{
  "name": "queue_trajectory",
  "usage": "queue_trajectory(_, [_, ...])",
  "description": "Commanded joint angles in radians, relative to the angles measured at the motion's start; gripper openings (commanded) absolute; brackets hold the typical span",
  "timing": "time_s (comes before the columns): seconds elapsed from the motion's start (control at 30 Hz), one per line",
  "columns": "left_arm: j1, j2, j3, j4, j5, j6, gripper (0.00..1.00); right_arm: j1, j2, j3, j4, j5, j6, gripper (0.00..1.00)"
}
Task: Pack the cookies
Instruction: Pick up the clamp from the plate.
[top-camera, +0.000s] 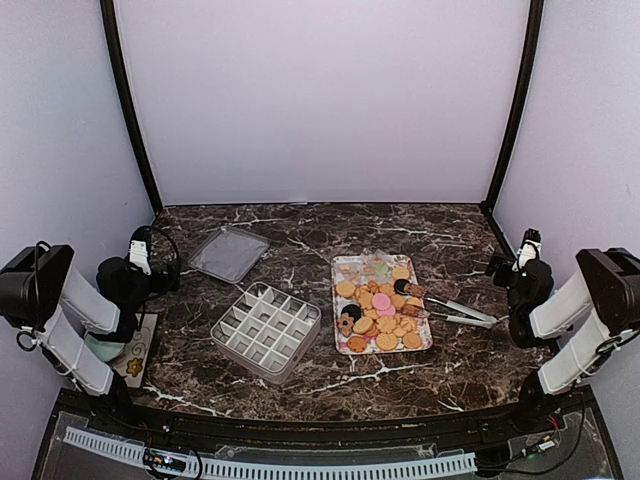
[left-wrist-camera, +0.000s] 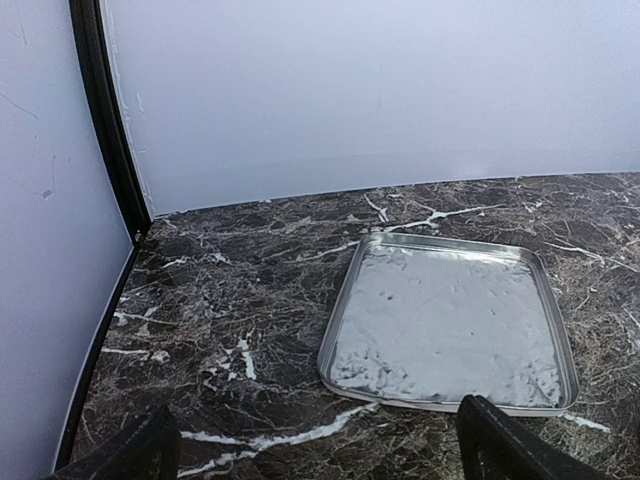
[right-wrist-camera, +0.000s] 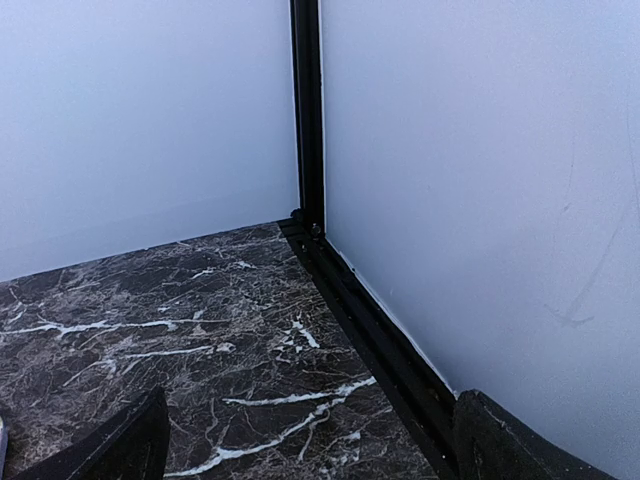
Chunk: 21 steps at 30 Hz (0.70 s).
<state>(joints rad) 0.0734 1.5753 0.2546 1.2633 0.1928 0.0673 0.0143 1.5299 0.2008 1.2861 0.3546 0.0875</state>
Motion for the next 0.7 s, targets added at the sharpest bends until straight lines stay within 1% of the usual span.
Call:
queue_trajectory(0.0, [-0.007,-0.005,0.003,0.018,-0.001,0.003,0.99,0.0,0.004,0.004,0.042,-0.006,0.004,1.0])
queue_trajectory(0.33, [-0.006,-0.005,0.006,0.011,-0.003,0.004,0.99,0.001,0.002,0.003,0.046,0.009,0.009,1.0])
queue_trajectory(0.37, [-0.006,-0.007,0.004,0.018,-0.001,0.002,0.99,0.0,-0.018,0.013,0.0,0.038,0.019,1.0])
queue_trajectory(0.4, [-0.004,-0.01,0.003,0.024,0.01,0.002,0.99,0.001,-0.048,0.02,-0.05,0.026,0.033,1.0])
queue_trajectory(0.43, [0.001,-0.03,0.013,-0.014,0.025,0.002,0.99,0.004,-0.059,0.008,-0.005,0.017,0.008,1.0])
queue_trajectory(0.47, [0.006,-0.063,0.042,-0.094,0.032,-0.002,0.99,0.02,-0.097,0.022,-0.052,0.056,0.001,1.0])
queue_trajectory(0.5, [0.007,-0.098,0.084,-0.199,0.029,-0.005,0.99,0.026,-0.145,0.057,-0.163,0.108,0.017,1.0])
queue_trajectory(0.57, [0.008,-0.155,0.211,-0.462,0.03,0.008,0.99,0.025,-0.242,0.182,-0.452,0.212,0.098,1.0])
queue_trajectory(0.6, [0.008,-0.172,0.273,-0.591,0.042,0.023,0.99,0.021,-0.28,0.244,-0.604,0.236,0.13,1.0])
queue_trajectory(0.63, [0.008,-0.182,0.358,-0.712,0.055,0.041,0.99,0.019,-0.311,0.305,-0.718,0.235,0.126,1.0])
queue_trajectory(0.67, [0.008,-0.187,0.417,-0.81,0.072,0.065,0.99,0.018,-0.332,0.349,-0.787,0.236,0.103,1.0])
